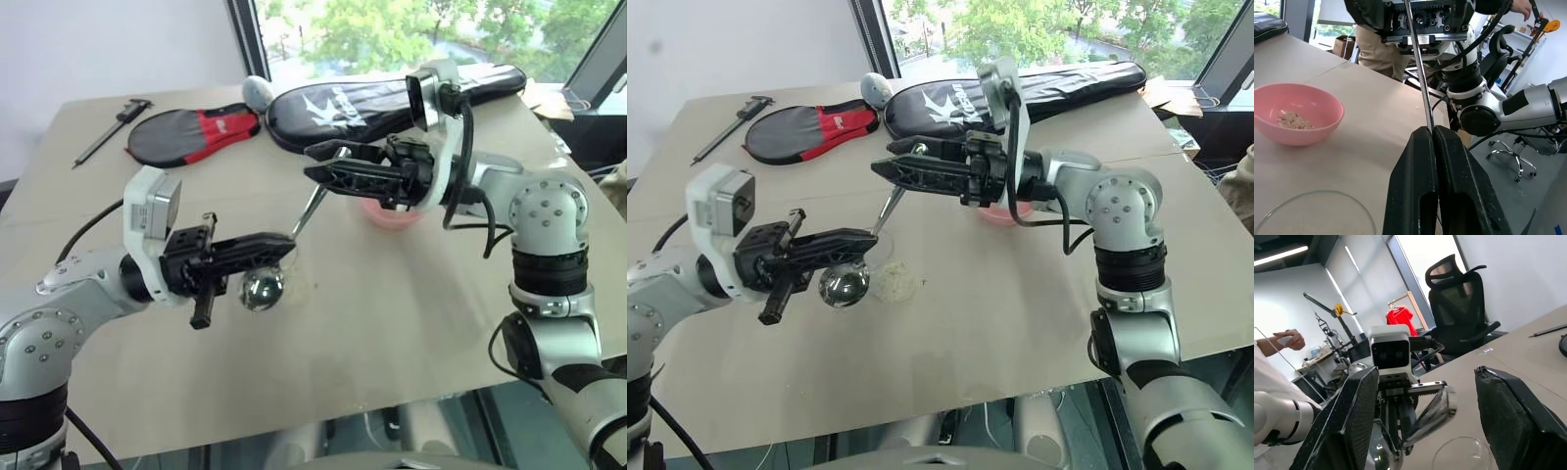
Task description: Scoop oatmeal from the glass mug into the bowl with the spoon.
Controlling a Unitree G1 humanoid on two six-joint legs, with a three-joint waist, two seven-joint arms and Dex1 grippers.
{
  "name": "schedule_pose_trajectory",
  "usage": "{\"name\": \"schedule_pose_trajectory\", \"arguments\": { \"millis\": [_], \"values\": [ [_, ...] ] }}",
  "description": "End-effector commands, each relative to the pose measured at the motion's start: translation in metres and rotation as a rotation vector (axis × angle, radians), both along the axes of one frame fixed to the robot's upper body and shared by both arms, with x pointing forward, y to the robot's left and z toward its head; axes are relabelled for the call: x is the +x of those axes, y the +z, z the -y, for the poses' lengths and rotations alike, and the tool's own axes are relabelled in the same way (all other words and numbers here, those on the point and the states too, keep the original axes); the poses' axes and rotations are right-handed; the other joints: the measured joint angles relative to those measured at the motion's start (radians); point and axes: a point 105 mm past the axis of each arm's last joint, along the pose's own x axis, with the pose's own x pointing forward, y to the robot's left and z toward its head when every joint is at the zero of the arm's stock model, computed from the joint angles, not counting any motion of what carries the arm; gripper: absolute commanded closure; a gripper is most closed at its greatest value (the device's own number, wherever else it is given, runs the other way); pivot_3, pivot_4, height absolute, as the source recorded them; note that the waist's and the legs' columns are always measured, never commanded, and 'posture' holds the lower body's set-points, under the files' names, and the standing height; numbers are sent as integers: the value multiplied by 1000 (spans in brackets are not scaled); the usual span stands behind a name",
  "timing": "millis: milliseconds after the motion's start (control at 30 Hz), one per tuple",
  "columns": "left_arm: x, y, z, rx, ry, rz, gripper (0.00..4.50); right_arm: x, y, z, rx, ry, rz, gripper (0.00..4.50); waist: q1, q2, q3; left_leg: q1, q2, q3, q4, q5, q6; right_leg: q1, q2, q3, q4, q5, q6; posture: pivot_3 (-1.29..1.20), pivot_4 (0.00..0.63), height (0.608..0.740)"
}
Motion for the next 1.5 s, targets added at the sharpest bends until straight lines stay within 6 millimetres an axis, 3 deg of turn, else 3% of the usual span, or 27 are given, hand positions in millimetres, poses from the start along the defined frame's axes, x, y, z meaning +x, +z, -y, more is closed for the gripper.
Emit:
{"name": "schedule_pose_trajectory", "arguments": {
  "millis": [33, 100, 233, 267, 533, 700, 733, 800, 900, 967, 1067, 1167, 1333, 1500],
  "values": [
    [1, 5, 0, -6, -8, 40, 4500, -17, 12, -1, 14, 68, 61, 1806, 0, 0, 0, 0, 0, 0, 0, 0, 0, 0, 0, 0, 0, 0, 0, 0, 150, 740],
    [1, 3, 0, -2, -7, 40, 4500, -18, 13, -2, 17, 71, 57, 2388, 0, 0, 0, 0, 0, 0, 0, 0, 0, 0, 0, 0, 0, 0, 0, 0, 150, 740],
    [5, 5, -1, -31, 4, 19, 4500, -18, 13, -2, 15, 75, 63, 4202, 0, 0, 0, 0, 0, 0, 0, 0, 0, 0, 0, 0, 0, 0, 0, 0, 150, 740],
    [5, 5, -1, -32, 5, 17, 4500, -18, 13, -2, 14, 74, 64, 4436, 0, 0, 0, 0, 0, 1, 0, 0, 0, 0, 0, 1, 0, 0, 0, 0, 150, 740],
    [15, 8, -4, -37, 82, 65, 4500, -16, 8, -5, -11, 57, 64, 4436, -1, 0, 0, 0, 0, 1, 0, 0, 0, 0, 0, 1, 1, 0, 0, 0, 150, 740],
    [15, 11, -12, -28, 159, 58, 2928, -8, 19, 0, 48, 34, -13, 4500, -3, 0, 0, 0, 0, 2, 1, 0, 0, -1, 0, 2, 2, 0, 0, 0, 150, 740],
    [14, 14, -16, -31, 185, 69, 2283, -5, 23, 4, 64, 30, -37, 4500, -3, 0, 0, 0, 0, 2, 0, 0, 0, -1, 0, 3, 3, 0, 0, 0, 150, 740],
    [9, 25, -33, -64, 272, 80, 1672, 4, 29, 17, 95, -3, -85, 4500, -3, 0, 0, 0, 0, 2, 0, 0, 0, -2, 0, 3, 3, 0, 0, 0, 150, 740],
    [-6, 37, -59, -122, 389, 76, 1672, 15, 32, 37, 124, -77, -145, 4500, -2, 0, 0, 0, 0, 2, 0, 0, 0, -2, 0, 3, 2, 0, 0, 0, 150, 740],
    [-19, 34, -74, -122, 483, 86, 1672, 22, 32, 52, 150, -129, -192, 4500, -2, 0, 0, -1, 0, 2, 0, 0, 0, -2, 0, 3, 1, 0, 0, 0, 150, 740],
    [-33, 9, -99, -86, 686, 47, 1672, 30, 27, 75, 176, -234, -250, 4500, -2, 0, 0, -1, 0, 4, -1, 0, 0, -2, 0, 4, 0, 0, 0, 0, 150, 740],
    [-43, -18, -110, -55, 817, 29, 1672, 40, 20, 90, 186, -344, -283, 4500, 2, 0, 0, 0, 0, 7, -1, 0, 0, -2, -1, 6, -1, 0, 0, 0, 150, 740],
    [-35, -76, -110, 117, 909, 39, 1672, 64, 12, 99, 205, -503, -386, 4500, 6, 3, -1, 3, 1, 8, 0, 0, 1, 3, -1, 6, 0, 1, -2, 0, 150, 740],
    [-17, -109, -92, 147, 868, 111, 1672, 69, 1, 97, 164, -563, -420, 4500, 5, 3, -1, 5, 1, 9, 2, -1, 6, 6, 0, 5, 0, 4, -5, 0, 150, 740]
  ]
}}
